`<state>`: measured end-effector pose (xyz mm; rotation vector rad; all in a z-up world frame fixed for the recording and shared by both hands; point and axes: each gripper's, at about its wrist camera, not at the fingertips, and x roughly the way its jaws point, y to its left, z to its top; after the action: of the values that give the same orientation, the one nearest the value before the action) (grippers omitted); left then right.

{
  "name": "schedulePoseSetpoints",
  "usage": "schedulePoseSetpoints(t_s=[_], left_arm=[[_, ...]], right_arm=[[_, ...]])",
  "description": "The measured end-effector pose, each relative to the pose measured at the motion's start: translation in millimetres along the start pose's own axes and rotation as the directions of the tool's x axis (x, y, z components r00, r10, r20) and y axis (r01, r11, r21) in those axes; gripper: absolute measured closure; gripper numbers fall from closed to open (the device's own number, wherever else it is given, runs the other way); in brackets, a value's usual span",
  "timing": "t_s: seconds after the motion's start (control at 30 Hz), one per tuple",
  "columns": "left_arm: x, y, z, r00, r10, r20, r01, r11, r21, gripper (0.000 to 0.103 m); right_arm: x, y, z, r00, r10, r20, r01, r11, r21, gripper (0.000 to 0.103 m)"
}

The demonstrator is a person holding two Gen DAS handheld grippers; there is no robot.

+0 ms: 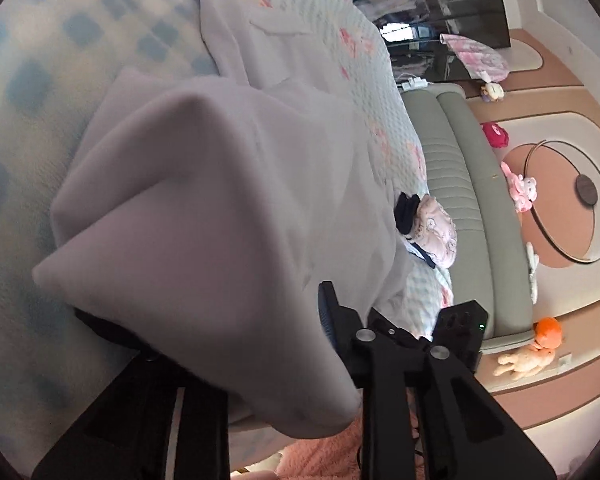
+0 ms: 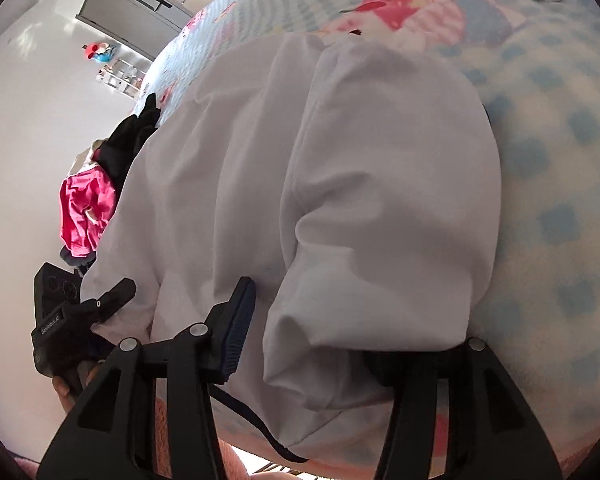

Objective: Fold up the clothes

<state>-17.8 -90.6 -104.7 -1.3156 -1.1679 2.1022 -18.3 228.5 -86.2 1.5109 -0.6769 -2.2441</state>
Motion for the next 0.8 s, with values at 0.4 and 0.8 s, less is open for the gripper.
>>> schedulePoseSetpoints(t_s=[0.4,0.8], left_arm=[[-90,-136,23,0.963,-0.028,0.270,-0.071,0.934,0.349,0.098],[-161,-239,15,0.954,-0.157,0.256,-0.023,0.812,0.584,0.098]], right_arm=[[-124,63,48,0.945,0.078,0.317,-0.025,0.985,-0.168,0.095],[-277,154,37,0.809,0.239,0.537,-0.026,0.927,-0.373,0.095]])
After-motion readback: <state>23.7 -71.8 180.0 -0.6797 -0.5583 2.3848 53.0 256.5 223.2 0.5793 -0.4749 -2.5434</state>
